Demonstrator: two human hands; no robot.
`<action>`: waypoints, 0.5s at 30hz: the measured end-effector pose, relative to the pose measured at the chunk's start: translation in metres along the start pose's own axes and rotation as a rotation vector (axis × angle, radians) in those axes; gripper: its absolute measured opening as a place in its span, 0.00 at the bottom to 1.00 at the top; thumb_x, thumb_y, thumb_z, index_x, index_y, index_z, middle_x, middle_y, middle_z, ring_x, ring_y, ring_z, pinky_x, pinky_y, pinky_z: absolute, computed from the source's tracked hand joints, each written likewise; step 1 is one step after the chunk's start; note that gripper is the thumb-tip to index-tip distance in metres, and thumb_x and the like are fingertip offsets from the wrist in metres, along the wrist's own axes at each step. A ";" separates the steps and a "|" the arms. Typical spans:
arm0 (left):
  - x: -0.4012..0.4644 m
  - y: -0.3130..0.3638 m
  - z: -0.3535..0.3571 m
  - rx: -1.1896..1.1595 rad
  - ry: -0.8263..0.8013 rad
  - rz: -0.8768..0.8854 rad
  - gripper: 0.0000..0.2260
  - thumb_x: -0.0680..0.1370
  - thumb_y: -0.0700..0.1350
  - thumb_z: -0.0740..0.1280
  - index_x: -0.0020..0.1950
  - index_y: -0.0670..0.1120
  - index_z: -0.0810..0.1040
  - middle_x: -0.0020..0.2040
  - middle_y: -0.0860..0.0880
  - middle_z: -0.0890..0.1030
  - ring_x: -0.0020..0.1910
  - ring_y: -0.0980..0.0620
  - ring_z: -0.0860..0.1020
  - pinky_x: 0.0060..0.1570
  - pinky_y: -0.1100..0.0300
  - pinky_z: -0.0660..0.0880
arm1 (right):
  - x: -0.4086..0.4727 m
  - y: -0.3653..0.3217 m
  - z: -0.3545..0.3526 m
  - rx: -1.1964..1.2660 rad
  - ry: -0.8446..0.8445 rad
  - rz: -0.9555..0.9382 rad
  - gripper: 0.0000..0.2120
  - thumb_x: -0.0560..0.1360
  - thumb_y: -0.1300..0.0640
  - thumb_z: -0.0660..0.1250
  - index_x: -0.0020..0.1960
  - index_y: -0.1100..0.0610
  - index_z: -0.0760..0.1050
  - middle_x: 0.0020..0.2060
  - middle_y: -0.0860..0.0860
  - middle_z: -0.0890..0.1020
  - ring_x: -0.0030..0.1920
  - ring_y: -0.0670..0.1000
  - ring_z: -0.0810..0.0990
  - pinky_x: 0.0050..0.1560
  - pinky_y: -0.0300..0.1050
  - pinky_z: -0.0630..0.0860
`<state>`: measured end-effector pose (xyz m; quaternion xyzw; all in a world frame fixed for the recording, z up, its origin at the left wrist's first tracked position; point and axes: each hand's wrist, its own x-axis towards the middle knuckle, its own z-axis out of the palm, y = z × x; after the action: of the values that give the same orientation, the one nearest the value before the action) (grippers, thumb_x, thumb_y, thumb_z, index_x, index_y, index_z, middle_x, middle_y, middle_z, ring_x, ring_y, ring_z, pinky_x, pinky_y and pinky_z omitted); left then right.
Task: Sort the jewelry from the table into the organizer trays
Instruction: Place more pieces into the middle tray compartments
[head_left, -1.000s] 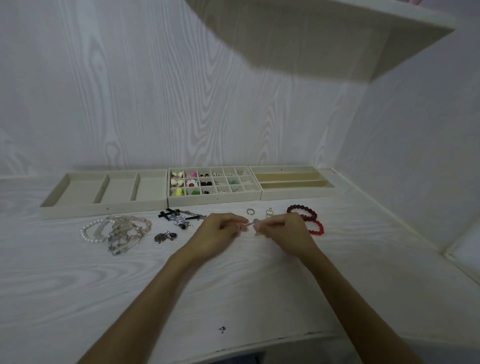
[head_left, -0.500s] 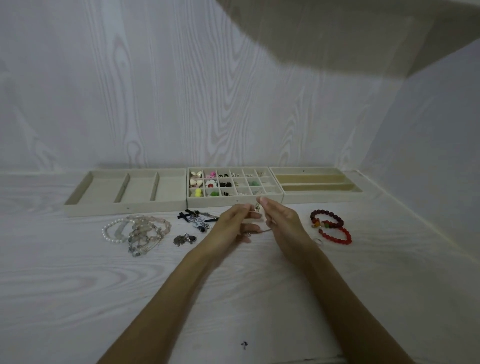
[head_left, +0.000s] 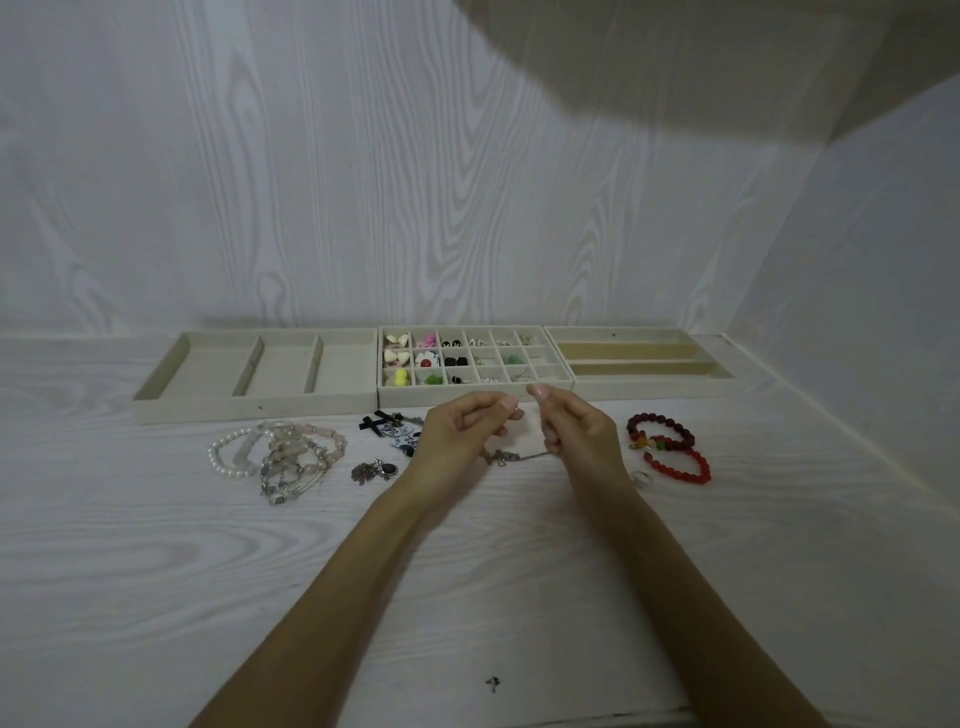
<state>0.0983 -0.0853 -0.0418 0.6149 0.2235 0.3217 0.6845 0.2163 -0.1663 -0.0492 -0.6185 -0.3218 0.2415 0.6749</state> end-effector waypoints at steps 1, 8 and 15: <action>0.000 0.000 -0.001 -0.009 0.015 0.009 0.09 0.77 0.43 0.67 0.54 0.40 0.81 0.42 0.52 0.83 0.35 0.66 0.78 0.34 0.75 0.71 | -0.001 -0.001 -0.001 -0.020 0.015 -0.043 0.07 0.74 0.52 0.69 0.50 0.50 0.81 0.28 0.41 0.77 0.32 0.42 0.70 0.35 0.34 0.69; -0.001 -0.002 -0.002 -0.010 0.011 0.038 0.04 0.75 0.43 0.69 0.48 0.46 0.83 0.38 0.56 0.84 0.36 0.65 0.79 0.33 0.74 0.70 | -0.006 -0.006 -0.002 -0.096 0.007 -0.215 0.07 0.72 0.61 0.71 0.49 0.54 0.81 0.32 0.40 0.83 0.34 0.36 0.79 0.38 0.28 0.73; -0.004 -0.006 0.001 0.095 -0.038 0.111 0.07 0.76 0.39 0.68 0.53 0.42 0.82 0.47 0.49 0.84 0.44 0.61 0.81 0.45 0.71 0.74 | -0.004 -0.005 -0.009 -0.259 0.018 -0.336 0.08 0.70 0.60 0.73 0.49 0.54 0.82 0.40 0.46 0.84 0.41 0.43 0.83 0.42 0.32 0.77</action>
<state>0.0973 -0.0885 -0.0477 0.6641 0.1910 0.3363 0.6399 0.2199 -0.1757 -0.0452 -0.6399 -0.4429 0.0765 0.6233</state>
